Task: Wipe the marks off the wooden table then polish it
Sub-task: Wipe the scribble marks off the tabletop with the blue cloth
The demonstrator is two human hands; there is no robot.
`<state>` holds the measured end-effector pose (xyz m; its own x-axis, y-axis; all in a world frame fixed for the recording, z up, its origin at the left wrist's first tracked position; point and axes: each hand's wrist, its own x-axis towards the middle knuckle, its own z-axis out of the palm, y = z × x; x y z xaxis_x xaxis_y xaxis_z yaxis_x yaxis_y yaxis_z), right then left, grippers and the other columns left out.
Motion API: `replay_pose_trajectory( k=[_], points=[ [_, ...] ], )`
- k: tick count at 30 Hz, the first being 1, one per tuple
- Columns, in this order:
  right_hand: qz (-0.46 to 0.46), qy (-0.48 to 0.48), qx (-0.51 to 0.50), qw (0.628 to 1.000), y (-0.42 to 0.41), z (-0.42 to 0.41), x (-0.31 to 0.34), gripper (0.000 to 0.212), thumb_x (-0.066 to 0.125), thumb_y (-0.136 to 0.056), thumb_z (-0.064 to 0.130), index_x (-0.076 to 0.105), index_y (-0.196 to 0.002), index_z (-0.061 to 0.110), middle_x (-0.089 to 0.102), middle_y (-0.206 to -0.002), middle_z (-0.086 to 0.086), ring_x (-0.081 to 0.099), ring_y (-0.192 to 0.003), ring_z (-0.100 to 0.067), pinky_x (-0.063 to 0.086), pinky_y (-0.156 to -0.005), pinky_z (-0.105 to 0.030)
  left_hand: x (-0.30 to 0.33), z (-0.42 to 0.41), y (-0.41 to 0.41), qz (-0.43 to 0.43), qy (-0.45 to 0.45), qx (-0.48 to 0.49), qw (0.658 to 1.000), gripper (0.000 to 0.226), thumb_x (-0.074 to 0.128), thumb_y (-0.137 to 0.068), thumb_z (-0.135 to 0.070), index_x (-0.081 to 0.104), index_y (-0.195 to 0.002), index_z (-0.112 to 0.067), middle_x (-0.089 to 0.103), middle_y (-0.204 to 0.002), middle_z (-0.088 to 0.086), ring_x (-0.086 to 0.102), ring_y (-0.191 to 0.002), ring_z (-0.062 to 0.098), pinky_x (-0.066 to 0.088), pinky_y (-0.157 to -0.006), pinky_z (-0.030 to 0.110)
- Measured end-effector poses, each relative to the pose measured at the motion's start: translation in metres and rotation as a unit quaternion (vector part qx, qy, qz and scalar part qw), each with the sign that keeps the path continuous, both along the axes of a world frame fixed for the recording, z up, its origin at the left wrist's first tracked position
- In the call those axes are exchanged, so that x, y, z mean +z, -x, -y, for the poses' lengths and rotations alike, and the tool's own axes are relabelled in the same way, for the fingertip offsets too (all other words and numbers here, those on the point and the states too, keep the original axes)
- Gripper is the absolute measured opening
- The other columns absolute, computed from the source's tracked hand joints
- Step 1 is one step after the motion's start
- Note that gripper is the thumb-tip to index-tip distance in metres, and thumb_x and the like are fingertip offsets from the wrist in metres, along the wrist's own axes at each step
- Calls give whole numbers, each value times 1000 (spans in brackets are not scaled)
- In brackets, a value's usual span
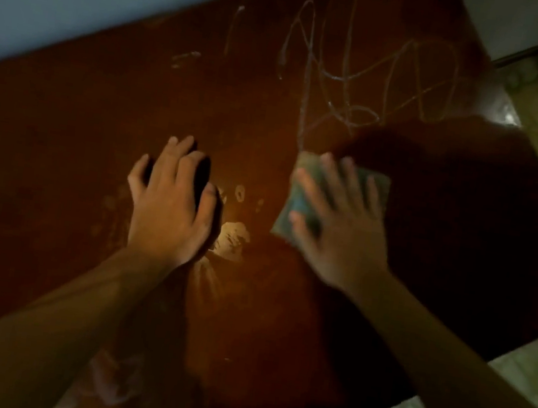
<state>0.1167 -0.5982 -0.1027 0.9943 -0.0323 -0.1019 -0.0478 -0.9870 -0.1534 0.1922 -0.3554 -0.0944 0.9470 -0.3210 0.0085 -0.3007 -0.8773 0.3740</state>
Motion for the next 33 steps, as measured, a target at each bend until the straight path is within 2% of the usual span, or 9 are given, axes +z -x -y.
replay_pose_trajectory(
  k=[3, 6, 11, 14, 20, 22, 25, 28, 33],
  points=[
    [-10, 23, -144, 989, -24, 51, 5, 71, 18, -98, 60, 23, -162, 29, 16, -170, -9, 11, -157, -35, 8, -125, -57, -8, 1, -1, 12, -5, -10, 1000, 47, 40, -101, -37, 43, -141, -13, 33, -158, 9, 19, -152, 23, 8, -121, 50],
    [4, 22, -216, 976, -29, 33, 5, 69, 18, -101, 57, 20, -163, 26, 15, -170, -11, 9, -157, -36, 9, -124, -59, -10, 0, -1, 14, 0, -9, 1000, 48, 38, -101, -37, 43, -142, -14, 33, -159, 8, 17, -152, 22, 7, -121, 50],
    [7, 13, -53, 998, -16, -83, -1, 63, 28, -102, 56, 30, -159, 29, 24, -168, -10, 19, -154, -36, 11, -122, -57, -7, 3, -2, 6, -16, -7, 1000, 49, 35, -100, -37, 44, -142, -12, 34, -158, 10, 17, -152, 23, 10, -121, 52],
    [-6, -9, -11, 1000, -23, -62, -3, 64, 30, -100, 59, 30, -158, 33, 21, -169, -7, 16, -155, -33, 10, -123, -55, -5, 4, -1, 4, -18, -5, 1000, 50, 34, -100, -38, 44, -142, -11, 33, -159, 11, 18, -152, 24, 11, -121, 54],
    [-18, 13, -210, 977, -62, 24, 4, 68, 19, -101, 59, 16, -163, 31, 9, -171, -9, 3, -157, -33, 5, -125, -58, -5, 5, -1, 4, -21, -6, 1000, 50, 35, -102, -38, 45, -142, -11, 34, -158, 11, 18, -152, 25, 10, -121, 52],
    [-4, 18, -204, 979, -60, -13, 4, 68, 19, -101, 57, 17, -163, 28, 13, -171, -10, 7, -157, -35, 5, -124, -58, -4, 6, -1, 7, -27, -6, 1000, 49, 35, -102, -37, 45, -142, -11, 34, -158, 12, 18, -152, 26, 11, -121, 52],
    [-1, 19, -92, 996, -41, -86, 0, 63, 24, -103, 55, 26, -160, 29, 20, -169, -11, 15, -155, -36, 10, -122, -58, -5, 5, -1, 8, -36, -12, 999, 49, 34, -102, -36, 44, -142, -10, 34, -158, 13, 19, -151, 26, 12, -120, 54],
    [-11, -8, -16, 1000, -43, -84, -3, 62, 27, -102, 58, 26, -159, 34, 21, -169, -7, 16, -155, -33, 8, -122, -55, -5, 3, -1, 11, -29, -14, 999, 48, 34, -101, -35, 44, -141, -10, 35, -157, 13, 20, -151, 26, 12, -120, 53],
    [-25, 11, -166, 986, -76, 28, 4, 69, 19, -99, 61, 17, -162, 32, 9, -171, -7, 3, -157, -33, 5, -125, -58, -1, 7, 1, 0, -23, -9, 1000, 49, 36, -102, -35, 47, -142, -9, 35, -158, 13, 20, -151, 27, 10, -121, 52]
  ],
)
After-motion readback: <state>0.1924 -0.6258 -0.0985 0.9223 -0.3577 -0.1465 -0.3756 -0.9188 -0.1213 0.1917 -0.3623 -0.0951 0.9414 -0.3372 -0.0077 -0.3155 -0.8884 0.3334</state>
